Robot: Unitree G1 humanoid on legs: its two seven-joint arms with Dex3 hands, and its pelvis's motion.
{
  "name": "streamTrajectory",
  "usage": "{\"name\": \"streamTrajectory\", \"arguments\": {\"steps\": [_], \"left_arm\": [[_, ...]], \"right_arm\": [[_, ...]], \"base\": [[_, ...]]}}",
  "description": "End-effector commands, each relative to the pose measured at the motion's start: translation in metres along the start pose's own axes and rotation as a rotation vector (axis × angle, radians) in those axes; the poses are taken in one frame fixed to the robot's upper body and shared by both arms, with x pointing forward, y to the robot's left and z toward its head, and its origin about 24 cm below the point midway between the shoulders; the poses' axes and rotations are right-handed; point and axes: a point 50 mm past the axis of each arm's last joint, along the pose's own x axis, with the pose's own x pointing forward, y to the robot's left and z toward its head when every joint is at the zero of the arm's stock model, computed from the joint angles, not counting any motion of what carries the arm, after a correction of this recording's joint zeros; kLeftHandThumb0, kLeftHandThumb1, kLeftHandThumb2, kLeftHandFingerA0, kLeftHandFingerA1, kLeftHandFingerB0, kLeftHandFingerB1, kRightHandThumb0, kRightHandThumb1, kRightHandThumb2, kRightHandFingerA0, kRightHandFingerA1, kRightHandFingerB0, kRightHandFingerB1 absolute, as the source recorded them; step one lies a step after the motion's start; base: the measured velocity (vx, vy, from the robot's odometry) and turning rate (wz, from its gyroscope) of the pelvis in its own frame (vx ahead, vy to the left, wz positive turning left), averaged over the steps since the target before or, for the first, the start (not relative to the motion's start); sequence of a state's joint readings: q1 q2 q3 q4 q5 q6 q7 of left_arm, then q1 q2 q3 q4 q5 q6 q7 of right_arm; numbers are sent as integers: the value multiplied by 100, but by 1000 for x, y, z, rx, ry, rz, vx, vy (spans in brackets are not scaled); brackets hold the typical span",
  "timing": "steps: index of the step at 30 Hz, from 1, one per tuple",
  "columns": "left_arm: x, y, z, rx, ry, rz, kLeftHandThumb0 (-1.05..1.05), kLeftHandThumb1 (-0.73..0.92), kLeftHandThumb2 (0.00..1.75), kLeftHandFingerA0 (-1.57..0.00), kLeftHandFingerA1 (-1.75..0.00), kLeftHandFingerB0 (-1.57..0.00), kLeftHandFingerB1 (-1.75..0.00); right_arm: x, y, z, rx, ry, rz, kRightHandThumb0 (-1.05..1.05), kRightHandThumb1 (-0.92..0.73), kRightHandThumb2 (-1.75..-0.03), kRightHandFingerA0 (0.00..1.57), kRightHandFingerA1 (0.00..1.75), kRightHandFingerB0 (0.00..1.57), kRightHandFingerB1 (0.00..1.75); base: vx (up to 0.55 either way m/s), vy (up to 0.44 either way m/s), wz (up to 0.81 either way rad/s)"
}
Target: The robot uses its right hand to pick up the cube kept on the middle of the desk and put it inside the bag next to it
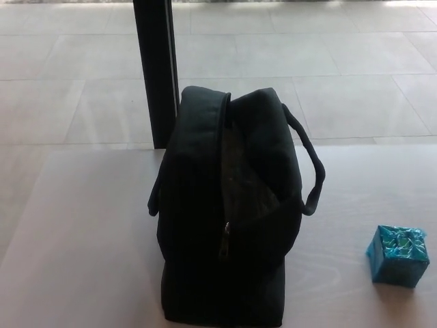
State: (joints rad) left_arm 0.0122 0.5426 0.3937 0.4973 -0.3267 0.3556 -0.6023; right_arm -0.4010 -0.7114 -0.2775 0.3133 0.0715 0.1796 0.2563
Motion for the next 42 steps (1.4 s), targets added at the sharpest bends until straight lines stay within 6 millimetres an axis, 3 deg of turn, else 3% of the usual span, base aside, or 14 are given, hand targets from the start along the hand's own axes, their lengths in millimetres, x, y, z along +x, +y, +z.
{"name": "streamTrajectory", "arguments": {"steps": [1,2,13,14,16,17,18,20,21,30,35,37,38,42], "left_arm": [[-3,4,1,-94,-17,24,-57,14,99,-11,-65,0,-59],[-4,5,0,-116,-21,29,-105,53,122,-13,-73,0,-63],[-8,8,-10,-186,-28,77,-105,54,122,-13,-73,0,-60],[-7,6,-10,-170,-26,61,-104,54,120,-13,-72,0,-60],[-7,6,-9,-172,-29,54,-105,54,120,-13,-73,0,-61],[-7,6,-9,-174,-30,51,-102,52,119,-10,-71,0,-61],[-7,6,-9,-167,-29,53,-105,53,120,-9,-71,0,-60],[-7,6,-9,-169,-24,59,-105,53,120,-8,-69,0,-59],[-6,6,-10,-171,-22,66,-105,54,121,-13,-72,0,-61],[-6,4,-9,-164,-23,50,-105,53,121,-8,-70,-1,-59],[-7,5,-9,-163,-20,52,-105,54,121,-7,-70,-2,-59],[-6,4,-8,-153,-26,50,-105,54,121,-10,-70,-2,-60],[-5,4,-8,-156,-23,50,-105,53,120,-12,-72,0,-62],[-5,4,-9,-156,-21,52,-105,54,121,-11,-71,-1,-62]], "right_arm": [[21,34,-9,-179,76,209,-104,-56,-104,0,0,0,2],[23,42,-11,-195,82,239,-101,-52,-103,0,0,0,1],[23,116,-38,-377,161,510,-95,-49,-101,0,11,0,0],[22,122,-42,-414,170,538,-105,-68,-63,0,0,0,5],[22,126,-41,-426,171,553,-104,-69,-66,0,0,0,0],[22,129,-42,-426,180,561,-105,-53,-100,0,0,0,0],[22,135,-41,-419,171,578,-105,-68,-61,0,0,0,0],[23,140,-38,-423,164,587,-105,-68,-61,0,0,0,0],[24,143,-35,-426,161,588,-105,-53,-99,0,1,0,0],[31,158,-21,-459,139,616,-105,-52,-100,0,0,0,0],[27,161,-21,-468,133,674,-101,-50,-95,0,0,0,0],[26,160,-25,-527,160,697,-98,-58,-58,0,0,0,0],[25,159,-30,-565,199,730,-97,-44,-83,0,0,0,0],[24,154,-40,-709,299,817,-99,-56,-59,0,0,0,0]], "base": [[0,0,0],[0,0,0],[0,0,0],[0,0,0],[0,0,0],[0,0,0],[0,0,0],[0,0,0],[0,0,0],[0,0,0],[0,0,0],[0,0,0],[0,0,0],[0,0,0]]}}
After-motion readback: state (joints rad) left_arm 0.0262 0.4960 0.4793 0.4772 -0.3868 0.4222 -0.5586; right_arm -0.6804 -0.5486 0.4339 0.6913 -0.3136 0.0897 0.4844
